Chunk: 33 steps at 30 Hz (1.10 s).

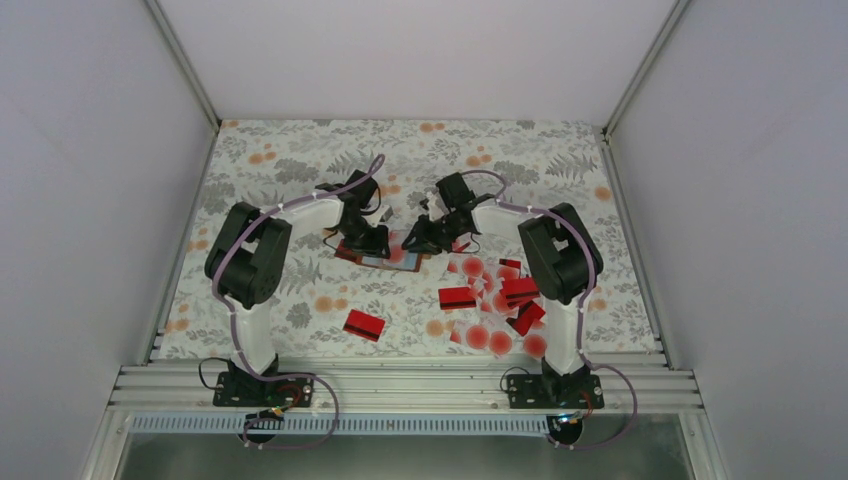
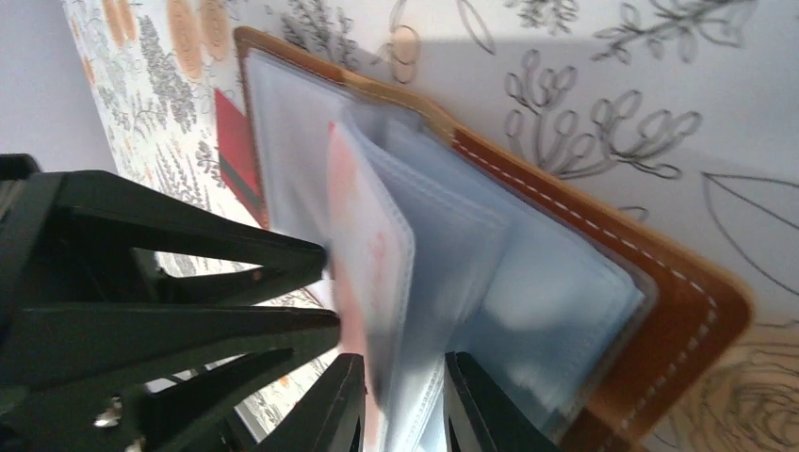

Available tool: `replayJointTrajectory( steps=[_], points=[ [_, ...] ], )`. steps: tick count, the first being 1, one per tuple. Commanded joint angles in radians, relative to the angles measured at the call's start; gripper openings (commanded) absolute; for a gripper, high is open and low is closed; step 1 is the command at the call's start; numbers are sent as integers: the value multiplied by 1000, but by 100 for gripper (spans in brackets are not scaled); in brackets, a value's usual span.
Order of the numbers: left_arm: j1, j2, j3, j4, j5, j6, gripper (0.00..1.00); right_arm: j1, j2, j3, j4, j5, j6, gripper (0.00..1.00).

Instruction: Put the credit cards into the card holder

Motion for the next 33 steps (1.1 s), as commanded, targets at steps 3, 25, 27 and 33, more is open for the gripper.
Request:
replayJointTrajectory(
  steps=[3, 25, 27, 33],
  points=[
    [-4, 30, -15, 10, 16, 10, 27, 27, 15, 58, 15, -30, -4, 22],
    [28, -174, 11, -109, -104, -1, 33, 62, 65, 168, -38, -30, -8, 21],
    [32, -191, 3, -109, -108, -4, 33, 65, 70, 177, -43, -30, -10, 21],
    [44, -236, -37, -107, -119, -11, 33, 75, 85, 197, -51, -34, -10, 21]
  ],
)
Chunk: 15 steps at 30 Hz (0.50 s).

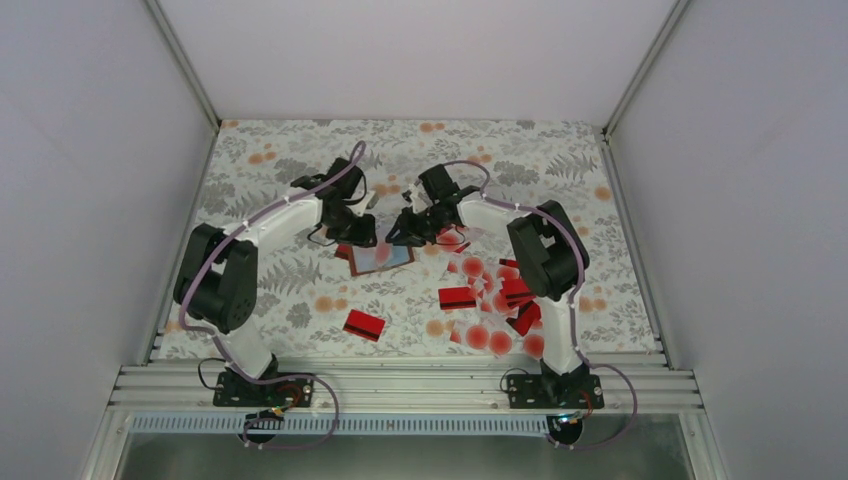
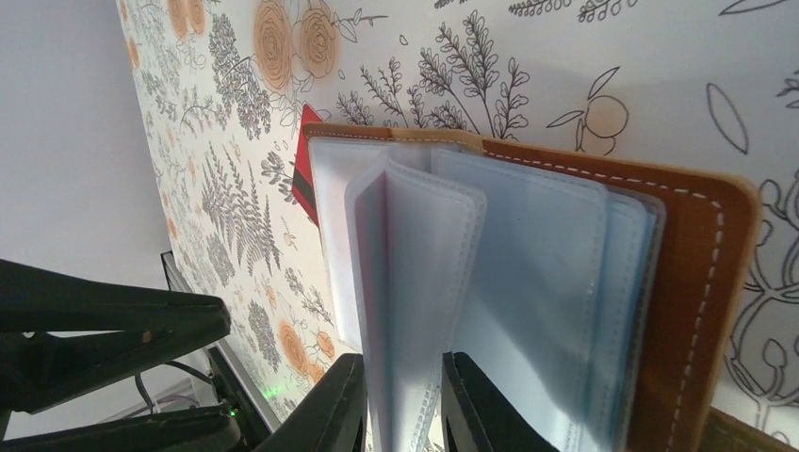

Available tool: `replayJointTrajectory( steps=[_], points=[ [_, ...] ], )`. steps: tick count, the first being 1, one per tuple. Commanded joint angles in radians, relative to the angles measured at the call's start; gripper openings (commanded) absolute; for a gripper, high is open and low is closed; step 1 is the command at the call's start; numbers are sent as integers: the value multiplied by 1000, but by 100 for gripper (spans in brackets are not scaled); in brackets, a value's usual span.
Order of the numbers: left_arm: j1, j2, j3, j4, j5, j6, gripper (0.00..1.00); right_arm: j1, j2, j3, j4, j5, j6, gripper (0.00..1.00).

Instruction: Put the credit cards into the card holder

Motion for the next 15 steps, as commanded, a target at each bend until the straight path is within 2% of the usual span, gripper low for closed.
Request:
replayJointTrajectory(
  steps=[1, 10, 15],
  points=[
    [12, -51, -37, -15, -23, -9, 33, 19, 21, 38, -22, -15, -11, 21],
    [36, -132, -58, -52, -76, -14, 33, 54, 19, 103, -33, -47, 5, 21],
    [60, -201, -53, -93, -140, -29, 34, 132, 79, 224, -8, -127, 21, 23]
  ],
)
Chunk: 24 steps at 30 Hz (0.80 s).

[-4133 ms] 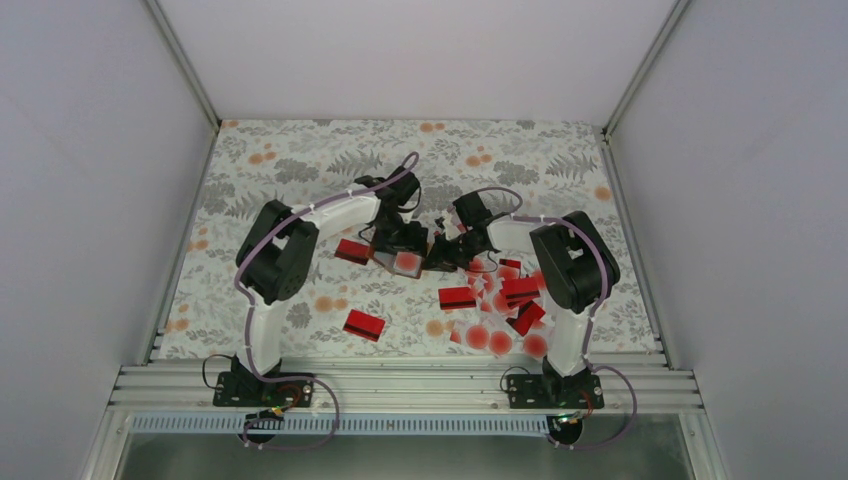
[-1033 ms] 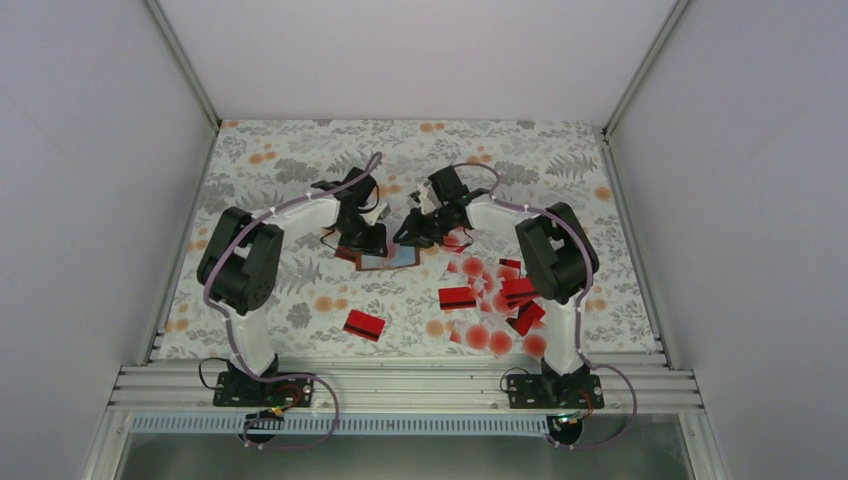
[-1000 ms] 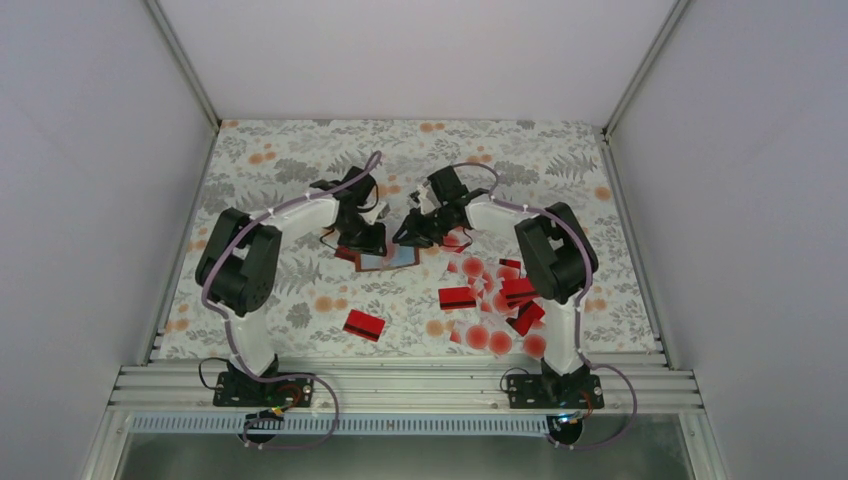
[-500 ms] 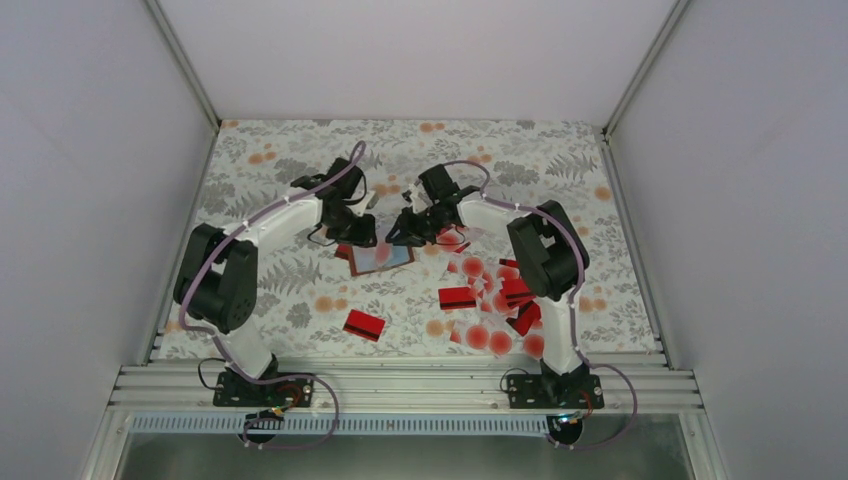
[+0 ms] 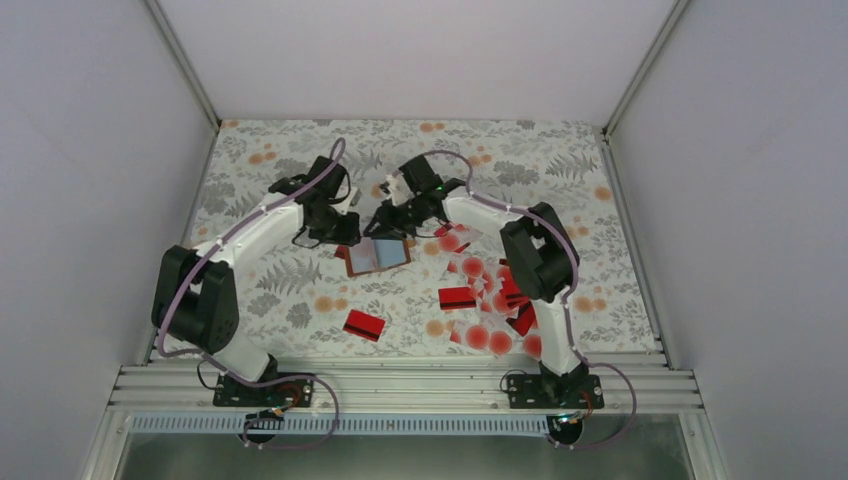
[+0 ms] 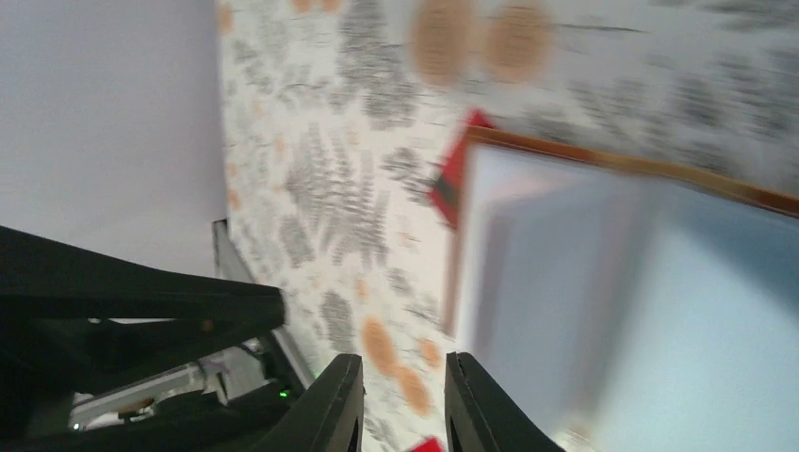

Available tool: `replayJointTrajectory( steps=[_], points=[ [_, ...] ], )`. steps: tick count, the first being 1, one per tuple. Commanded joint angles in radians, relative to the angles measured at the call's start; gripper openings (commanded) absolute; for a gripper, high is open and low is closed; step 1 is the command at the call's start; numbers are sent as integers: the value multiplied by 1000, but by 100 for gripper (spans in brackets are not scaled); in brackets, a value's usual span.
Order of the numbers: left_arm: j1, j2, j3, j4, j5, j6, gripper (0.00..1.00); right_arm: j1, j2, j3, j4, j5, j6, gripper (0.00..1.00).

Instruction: Put the credit cards into the card holder

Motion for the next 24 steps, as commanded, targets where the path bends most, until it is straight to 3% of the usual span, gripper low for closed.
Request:
replayJointTrajectory(
  steps=[1, 6, 12, 14, 18, 21, 24],
  points=[
    [27, -83, 3, -55, -84, -29, 34, 90, 84, 145, 32, -120, 13, 24],
    [56, -178, 13, -97, -163, -66, 37, 149, 225, 361, -64, -190, -46, 22],
    [65, -271, 62, -86, -230, -132, 39, 131, 149, 447, -79, -171, -59, 23],
    [65, -283, 83, -70, -224, -136, 40, 123, 127, 491, -153, -122, -91, 23],
    [65, -311, 91, -14, -203, -123, 63, 108, 31, 481, -288, 61, -170, 23],
    [63, -355, 62, 49, -158, -84, 97, 81, -110, 360, -306, 186, -174, 23],
    [64, -373, 48, 69, -128, -31, 100, 53, -246, 209, -316, 302, -167, 23]
  ],
)
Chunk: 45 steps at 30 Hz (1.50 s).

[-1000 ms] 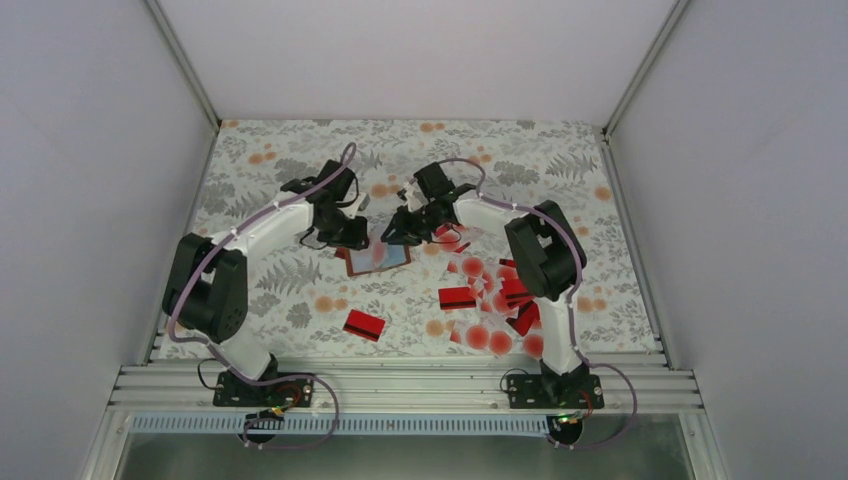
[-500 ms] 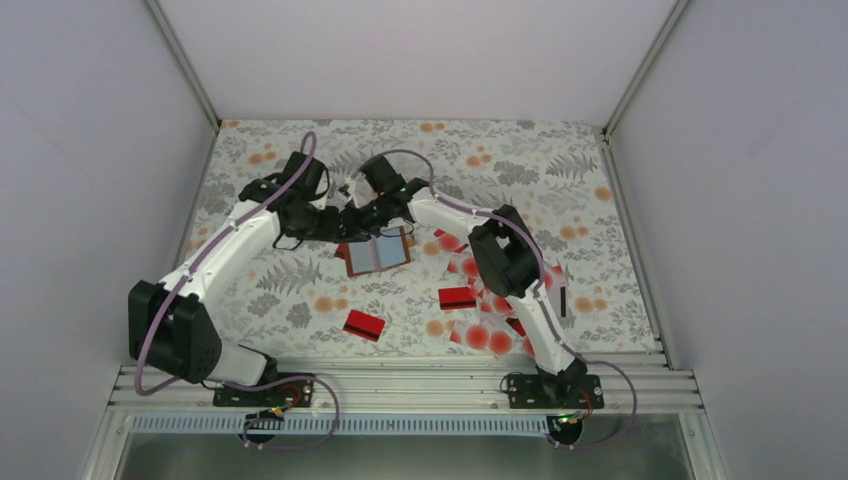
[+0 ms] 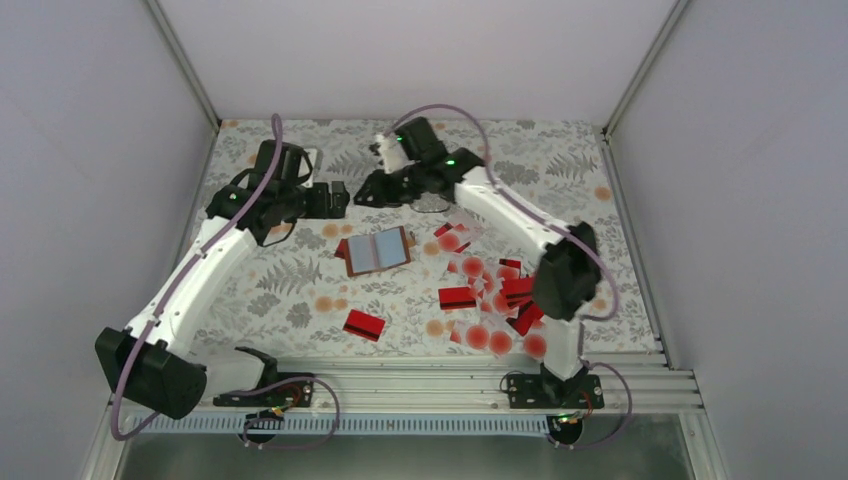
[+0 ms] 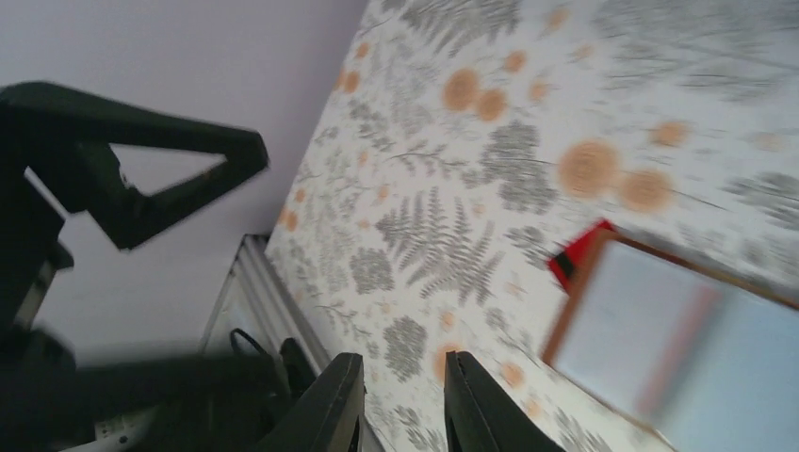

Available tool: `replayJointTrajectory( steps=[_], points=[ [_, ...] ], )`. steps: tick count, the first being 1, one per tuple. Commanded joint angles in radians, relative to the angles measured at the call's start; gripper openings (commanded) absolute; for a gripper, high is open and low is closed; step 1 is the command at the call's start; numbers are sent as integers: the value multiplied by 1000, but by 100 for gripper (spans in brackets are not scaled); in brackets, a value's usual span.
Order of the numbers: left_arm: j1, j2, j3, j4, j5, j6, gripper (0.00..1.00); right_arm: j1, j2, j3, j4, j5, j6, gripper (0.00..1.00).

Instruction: Put the credit cards into the card holder

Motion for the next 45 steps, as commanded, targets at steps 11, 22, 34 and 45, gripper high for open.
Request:
replayJointTrajectory(
  steps=[11, 22, 34, 45],
  points=[
    [-19, -58, -78, 186, 209, 151, 100, -171, -549, -477, -212, 541, 78, 43],
    [-325, 138, -2, 306, 173, 223, 96, -360, -741, -731, -325, 689, 228, 89],
    [-643, 561, 280, 337, 66, 413, 92, -711, -785, -985, -273, 565, 211, 89],
    [-742, 927, 619, 269, 115, 474, 90, -954, -757, -1145, -203, 446, 201, 97]
  ],
)
